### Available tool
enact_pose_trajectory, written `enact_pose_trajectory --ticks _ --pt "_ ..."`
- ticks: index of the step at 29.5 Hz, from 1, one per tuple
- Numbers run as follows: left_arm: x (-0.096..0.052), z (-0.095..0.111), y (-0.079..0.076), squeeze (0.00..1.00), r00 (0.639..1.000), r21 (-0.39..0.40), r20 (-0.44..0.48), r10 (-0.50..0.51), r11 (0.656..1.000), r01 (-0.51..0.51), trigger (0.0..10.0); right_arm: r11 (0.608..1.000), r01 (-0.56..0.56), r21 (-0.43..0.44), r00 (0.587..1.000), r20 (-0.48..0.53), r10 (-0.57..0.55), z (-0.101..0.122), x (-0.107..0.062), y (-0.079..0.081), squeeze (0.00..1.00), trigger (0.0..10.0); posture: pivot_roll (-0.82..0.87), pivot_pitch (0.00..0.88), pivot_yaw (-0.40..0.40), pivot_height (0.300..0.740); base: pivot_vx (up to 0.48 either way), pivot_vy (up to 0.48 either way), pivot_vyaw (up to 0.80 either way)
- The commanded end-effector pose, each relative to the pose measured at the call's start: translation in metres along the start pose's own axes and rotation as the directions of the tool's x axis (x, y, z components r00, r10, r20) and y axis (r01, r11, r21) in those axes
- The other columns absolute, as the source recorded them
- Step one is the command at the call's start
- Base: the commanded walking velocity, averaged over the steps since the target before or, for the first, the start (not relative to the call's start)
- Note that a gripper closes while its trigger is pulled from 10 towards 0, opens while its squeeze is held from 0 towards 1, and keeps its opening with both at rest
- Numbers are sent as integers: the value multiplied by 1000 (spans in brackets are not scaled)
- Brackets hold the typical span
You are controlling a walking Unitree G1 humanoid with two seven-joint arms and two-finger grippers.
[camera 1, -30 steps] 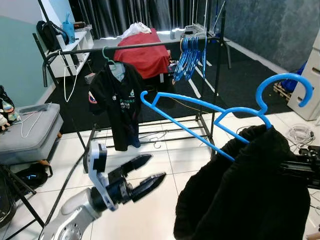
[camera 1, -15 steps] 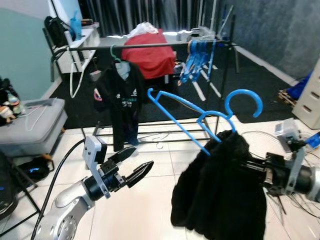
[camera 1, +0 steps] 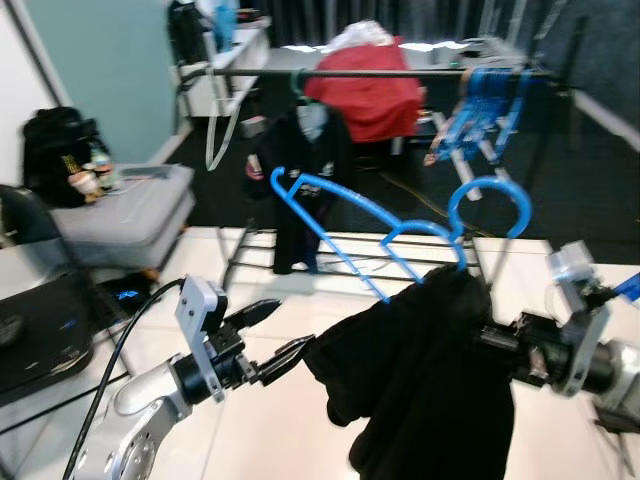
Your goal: Hang hanger
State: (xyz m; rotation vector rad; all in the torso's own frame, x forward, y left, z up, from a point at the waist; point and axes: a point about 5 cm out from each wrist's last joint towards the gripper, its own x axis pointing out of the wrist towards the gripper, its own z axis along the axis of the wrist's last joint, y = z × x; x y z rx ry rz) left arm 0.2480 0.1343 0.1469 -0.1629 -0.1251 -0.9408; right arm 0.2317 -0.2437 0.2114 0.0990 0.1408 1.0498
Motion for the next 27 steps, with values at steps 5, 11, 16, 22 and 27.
enact_pose_trajectory --ticks 5,11,16,22,27 --pt "1 -4 -8 0 1000 22 -18 -10 1000 10 10000 999 -27 -34 999 40 29 10 -3 2 0 10000 -156 0 21 740 0 0 788" --pt "3 -4 -10 0 1000 37 -12 -14 999 14 10000 999 -35 -38 999 37 36 11 -3 3 0 10000 -157 0 19 740 0 0 788" --pt "5 -5 -9 0 1000 63 -21 -15 998 16 10000 998 -48 -36 998 43 49 13 -3 4 0 10000 -156 0 18 740 0 0 788" --pt "13 -13 -5 0 998 177 -66 -1 984 12 10000 990 -131 -46 990 52 134 25 -1 13 0 10000 -158 0 22 740 0 0 0" --pt "25 -11 -5 0 998 265 -54 -26 964 40 10000 980 -189 -67 981 31 191 32 0 20 0 10000 -159 0 23 740 0 0 0"
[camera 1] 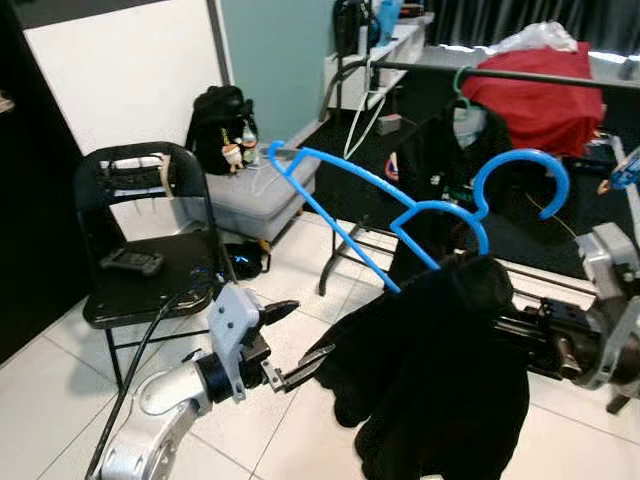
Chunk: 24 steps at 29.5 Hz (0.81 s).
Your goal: Hang hanger
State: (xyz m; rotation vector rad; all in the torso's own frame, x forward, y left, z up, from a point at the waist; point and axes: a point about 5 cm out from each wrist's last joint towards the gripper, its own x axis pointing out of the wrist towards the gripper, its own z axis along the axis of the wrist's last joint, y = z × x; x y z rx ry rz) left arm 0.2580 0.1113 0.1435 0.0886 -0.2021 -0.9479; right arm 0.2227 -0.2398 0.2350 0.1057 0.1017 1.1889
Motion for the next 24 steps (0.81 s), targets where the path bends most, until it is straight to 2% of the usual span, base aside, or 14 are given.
enact_pose_trajectory --ticks 1,7,12,17,24 --pt "2 -3 -1 0 1000 21 -6 -6 1000 6 10000 998 -52 -44 999 8 52 11 4 6 0 10000 -159 0 23 740 0 0 0" --pt "3 -2 -1 0 998 42 -3 -66 997 66 10000 994 -75 -84 997 -4 75 21 6 9 0 10000 -166 0 38 740 0 0 0" --pt "-6 -7 -10 0 988 -25 -8 -157 987 157 10000 991 -86 -107 996 -12 86 27 7 11 0 10000 -167 0 41 740 0 0 0" --pt "-7 -9 -15 0 979 -81 25 -201 976 202 10000 989 -90 -115 996 -20 89 29 7 12 0 10000 -172 0 42 740 0 0 0" --pt "0 -12 -15 0 984 -61 26 -176 982 177 10000 987 -105 -122 994 -26 102 33 7 15 0 10000 -180 0 44 740 0 0 0"
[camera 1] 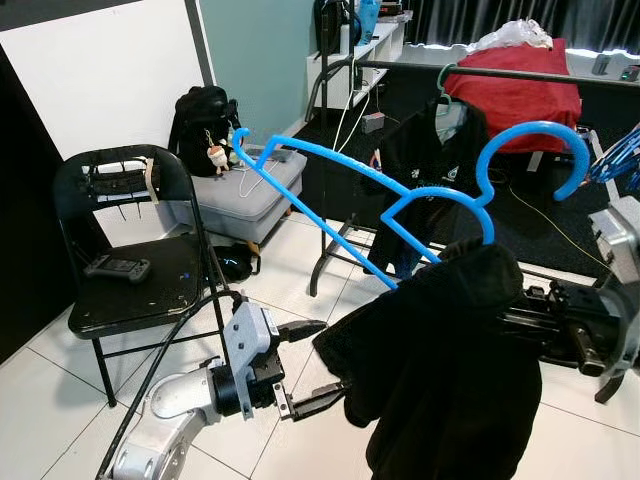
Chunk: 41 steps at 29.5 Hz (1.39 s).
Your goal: Hang hanger
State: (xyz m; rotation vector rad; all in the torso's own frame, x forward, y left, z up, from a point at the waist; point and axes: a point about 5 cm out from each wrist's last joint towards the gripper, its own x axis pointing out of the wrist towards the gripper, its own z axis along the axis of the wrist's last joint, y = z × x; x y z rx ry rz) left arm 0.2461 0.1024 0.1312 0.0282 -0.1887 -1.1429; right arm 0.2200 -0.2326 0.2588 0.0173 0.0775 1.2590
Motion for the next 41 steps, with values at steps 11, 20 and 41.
enact_pose_trajectory --ticks 11,20,41 --pt "0 1 2 0 1000 9 4 -13 1000 13 2431 997 -69 -42 998 5 70 12 4 10 0 10000 -177 0 44 740 0 0 0" --pt "-3 -3 -13 0 989 -85 -9 -145 986 144 0 996 -65 -54 998 5 65 15 5 8 0 10000 -177 0 44 740 0 0 0" --pt "-24 -2 26 0 986 130 -164 -9 991 30 0 1000 5 -23 978 -207 -10 -6 -12 7 0 10000 -181 0 44 740 0 0 0"
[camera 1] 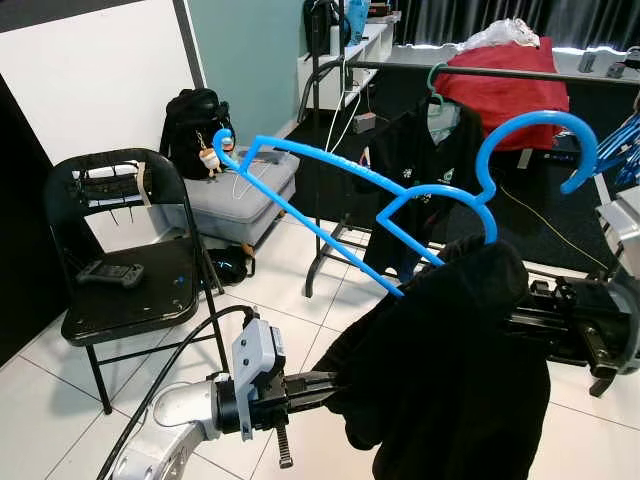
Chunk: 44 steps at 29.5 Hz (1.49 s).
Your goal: Hang hanger
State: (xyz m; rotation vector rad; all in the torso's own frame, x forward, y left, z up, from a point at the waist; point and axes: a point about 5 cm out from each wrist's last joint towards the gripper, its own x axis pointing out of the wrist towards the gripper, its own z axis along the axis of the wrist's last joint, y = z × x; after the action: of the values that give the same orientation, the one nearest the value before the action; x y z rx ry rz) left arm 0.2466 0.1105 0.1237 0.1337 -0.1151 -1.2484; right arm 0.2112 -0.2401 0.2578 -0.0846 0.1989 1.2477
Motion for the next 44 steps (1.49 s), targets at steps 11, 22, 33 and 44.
enact_pose_trajectory --ticks 11,22,33,44 --pt "-66 80 118 0 893 667 -98 439 695 -268 0 986 -71 148 932 -341 118 -32 -23 21 0 10000 -193 0 42 740 0 0 0" --pt "-45 101 109 0 965 746 -82 250 658 -108 0 993 -23 118 932 -358 64 -38 -21 21 0 10000 -201 0 54 740 0 0 0" --pt "-12 113 79 0 1000 762 -30 -5 646 26 0 994 88 64 928 -369 -58 -51 -14 6 0 10000 -187 0 48 740 0 0 0" --pt "-8 149 76 0 996 840 -1 -85 541 47 0 983 158 99 899 -425 -102 -66 -18 2 0 10000 -189 0 43 740 0 0 0"
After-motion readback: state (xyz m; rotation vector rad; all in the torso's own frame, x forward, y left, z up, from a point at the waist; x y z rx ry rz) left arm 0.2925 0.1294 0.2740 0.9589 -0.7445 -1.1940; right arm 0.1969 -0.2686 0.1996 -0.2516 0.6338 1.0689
